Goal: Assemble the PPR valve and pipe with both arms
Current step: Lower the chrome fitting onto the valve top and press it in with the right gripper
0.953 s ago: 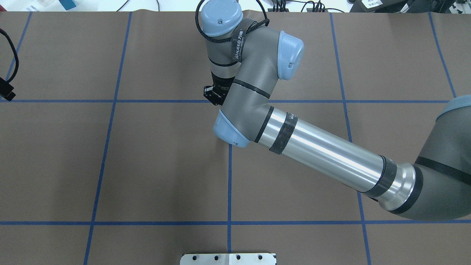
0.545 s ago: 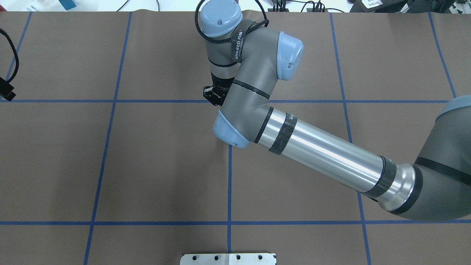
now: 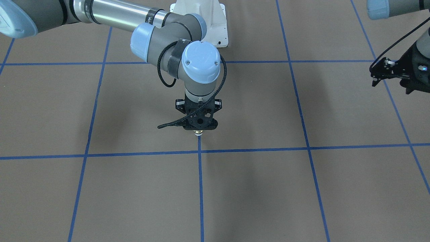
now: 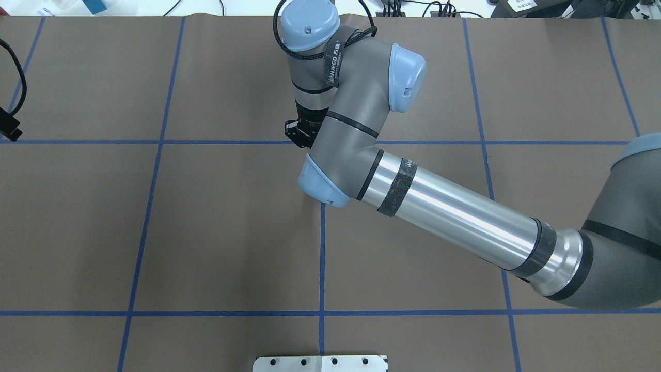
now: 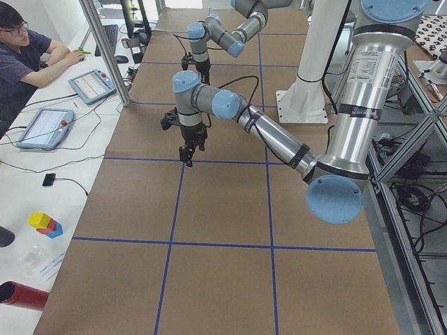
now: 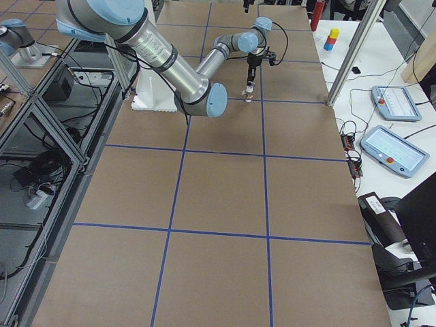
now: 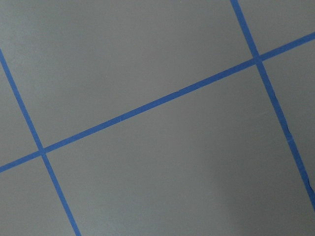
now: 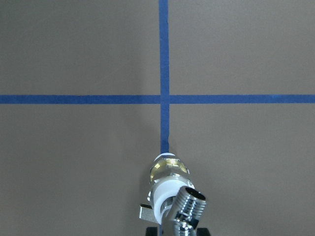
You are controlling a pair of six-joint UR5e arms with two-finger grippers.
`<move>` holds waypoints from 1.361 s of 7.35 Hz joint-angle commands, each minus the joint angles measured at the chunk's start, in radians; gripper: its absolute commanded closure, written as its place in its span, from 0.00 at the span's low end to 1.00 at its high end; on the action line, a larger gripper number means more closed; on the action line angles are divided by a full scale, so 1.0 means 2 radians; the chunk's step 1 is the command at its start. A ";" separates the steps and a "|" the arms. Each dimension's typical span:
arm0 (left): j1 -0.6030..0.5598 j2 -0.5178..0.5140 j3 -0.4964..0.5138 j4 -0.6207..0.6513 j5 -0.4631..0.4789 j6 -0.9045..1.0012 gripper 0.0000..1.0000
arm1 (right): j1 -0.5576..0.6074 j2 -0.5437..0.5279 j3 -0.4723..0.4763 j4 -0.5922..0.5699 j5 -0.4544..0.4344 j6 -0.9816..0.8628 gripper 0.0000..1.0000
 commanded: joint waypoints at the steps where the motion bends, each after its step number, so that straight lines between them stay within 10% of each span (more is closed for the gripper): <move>1: 0.000 -0.001 0.000 0.001 0.000 0.000 0.00 | 0.000 -0.001 0.000 0.000 0.000 0.000 0.97; 10: 0.000 -0.001 -0.001 0.002 0.000 0.000 0.00 | -0.001 -0.004 -0.003 0.001 0.000 0.000 0.39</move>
